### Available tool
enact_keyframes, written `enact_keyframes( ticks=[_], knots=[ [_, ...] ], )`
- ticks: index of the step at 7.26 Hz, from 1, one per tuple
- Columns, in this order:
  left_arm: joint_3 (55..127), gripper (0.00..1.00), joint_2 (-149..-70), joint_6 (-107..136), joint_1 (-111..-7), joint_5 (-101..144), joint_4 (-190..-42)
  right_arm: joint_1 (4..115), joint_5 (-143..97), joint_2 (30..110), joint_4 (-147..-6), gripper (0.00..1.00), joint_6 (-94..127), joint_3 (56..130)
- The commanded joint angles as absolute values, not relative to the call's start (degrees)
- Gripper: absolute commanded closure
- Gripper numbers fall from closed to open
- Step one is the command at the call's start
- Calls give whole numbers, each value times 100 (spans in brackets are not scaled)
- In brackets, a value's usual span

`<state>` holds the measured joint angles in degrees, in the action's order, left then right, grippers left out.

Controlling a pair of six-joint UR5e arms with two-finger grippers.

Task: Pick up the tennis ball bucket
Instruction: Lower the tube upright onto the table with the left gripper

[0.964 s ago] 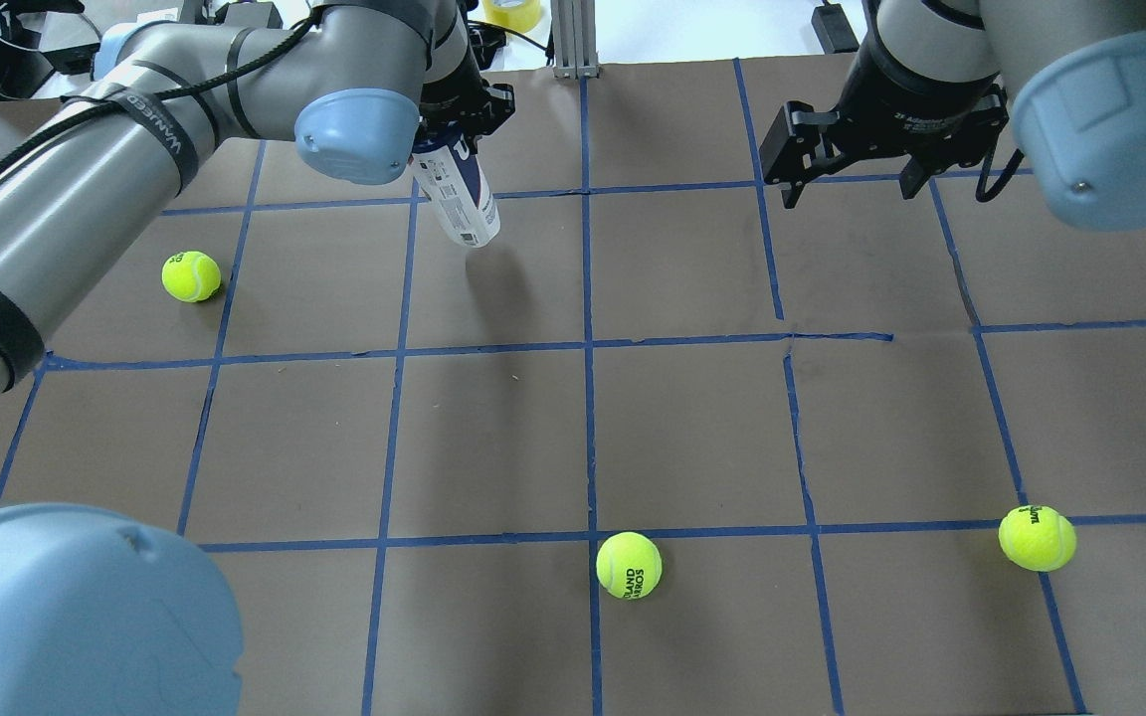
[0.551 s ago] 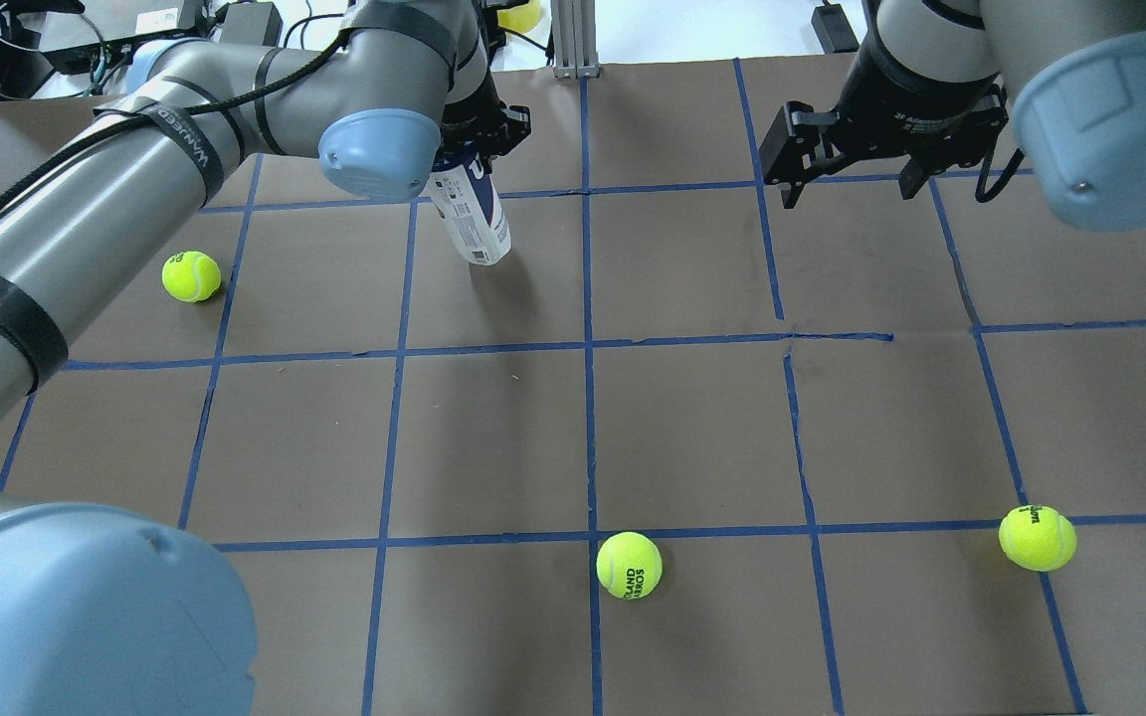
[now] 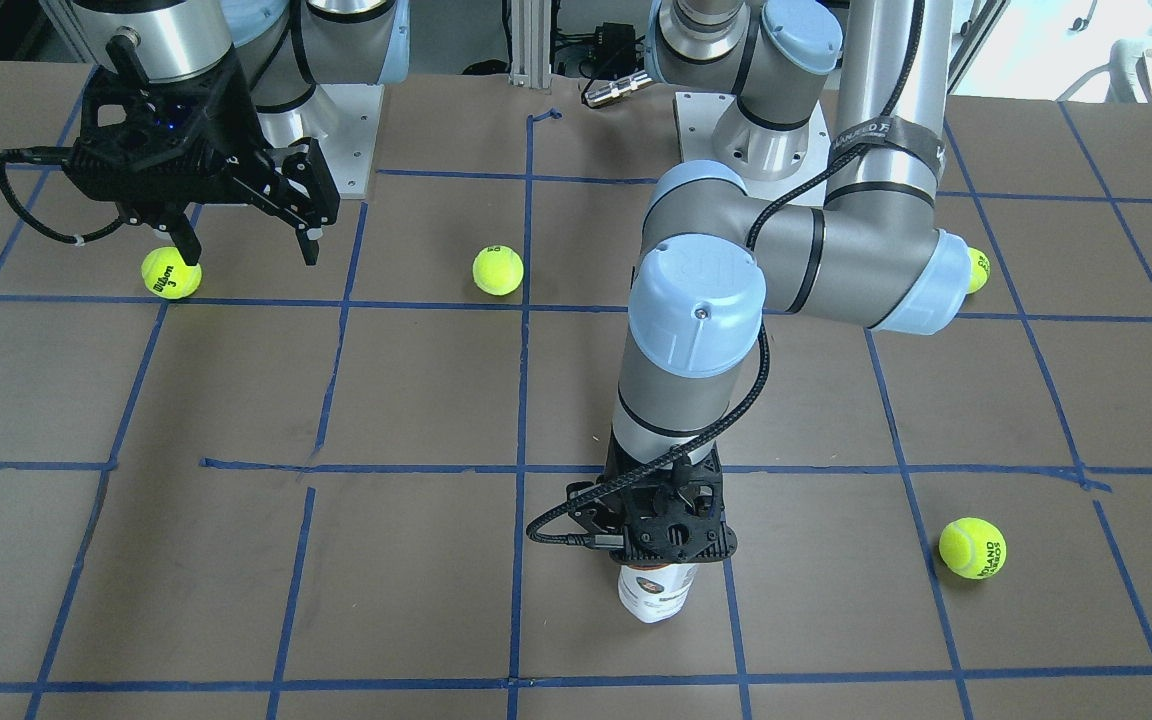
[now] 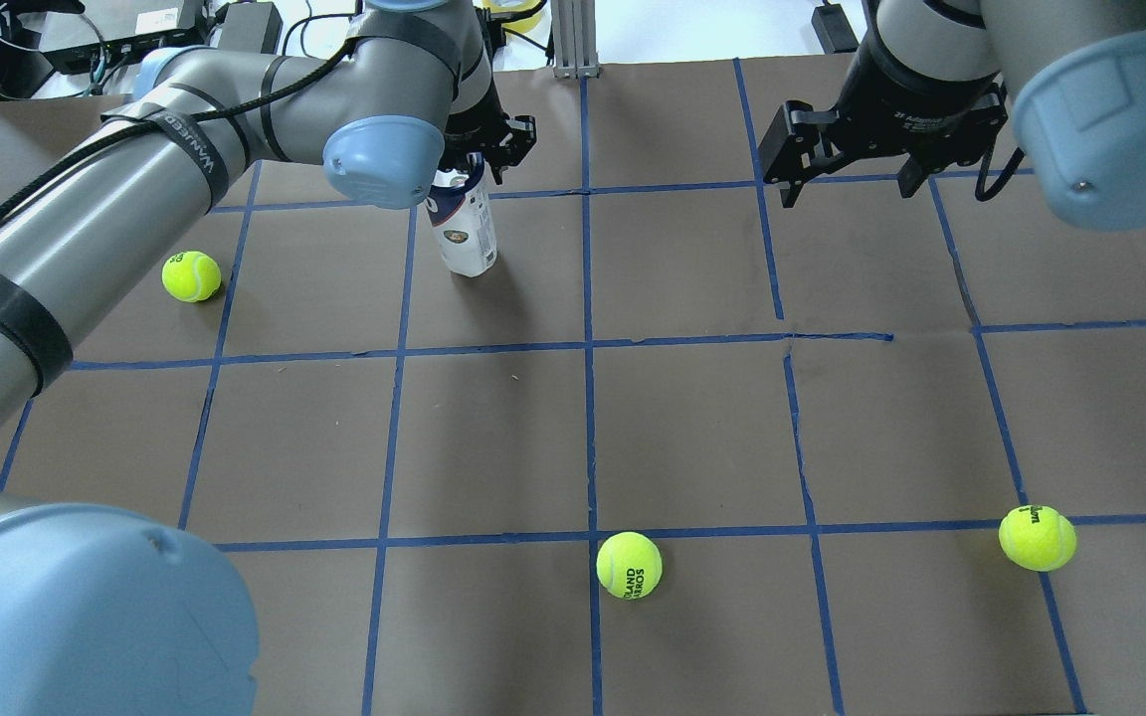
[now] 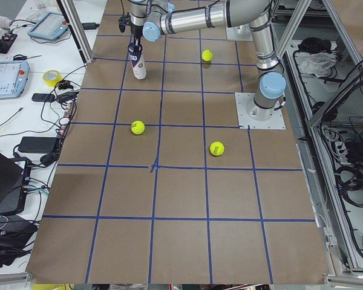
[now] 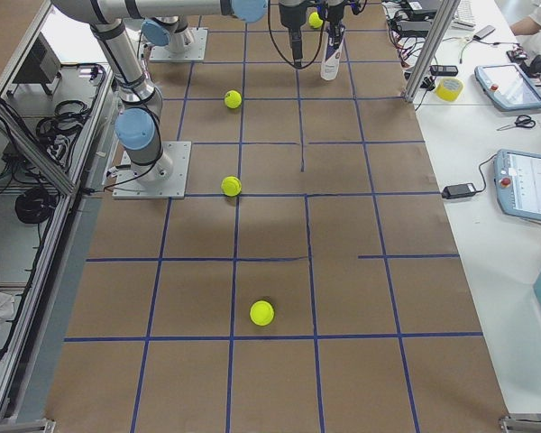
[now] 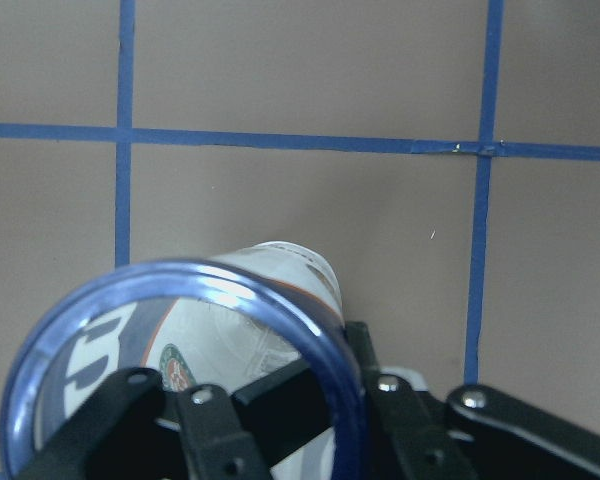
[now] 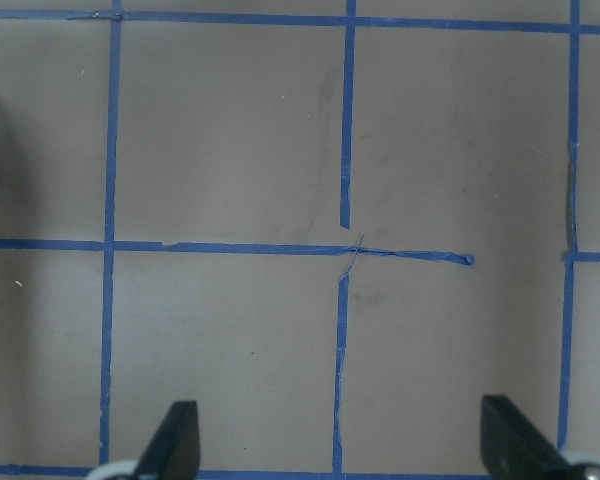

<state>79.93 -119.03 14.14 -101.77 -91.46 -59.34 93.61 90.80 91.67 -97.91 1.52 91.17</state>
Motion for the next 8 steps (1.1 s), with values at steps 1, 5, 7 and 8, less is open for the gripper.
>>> enact_keyframes(
  ticks=[1, 5, 7, 8],
  knots=[
    [7954, 2, -11857, 1406, -10178, -8965, -6064, 9360, 9070, 9167, -9791, 0, 149, 9123],
    [7788, 0, -11462, 1380, -10108, -8719, -6554, 9360, 9070, 9167, -9782, 0, 150, 9123],
    [7429, 0, -11050, 1380, -10055, -8824, -7745, 9360, 9070, 9167, -9782, 0, 158, 9123],
    [7444, 0, -10761, 1328, -9881, -8876, -8204, 9360, 9070, 9167, -9782, 0, 158, 9123]
  ],
)
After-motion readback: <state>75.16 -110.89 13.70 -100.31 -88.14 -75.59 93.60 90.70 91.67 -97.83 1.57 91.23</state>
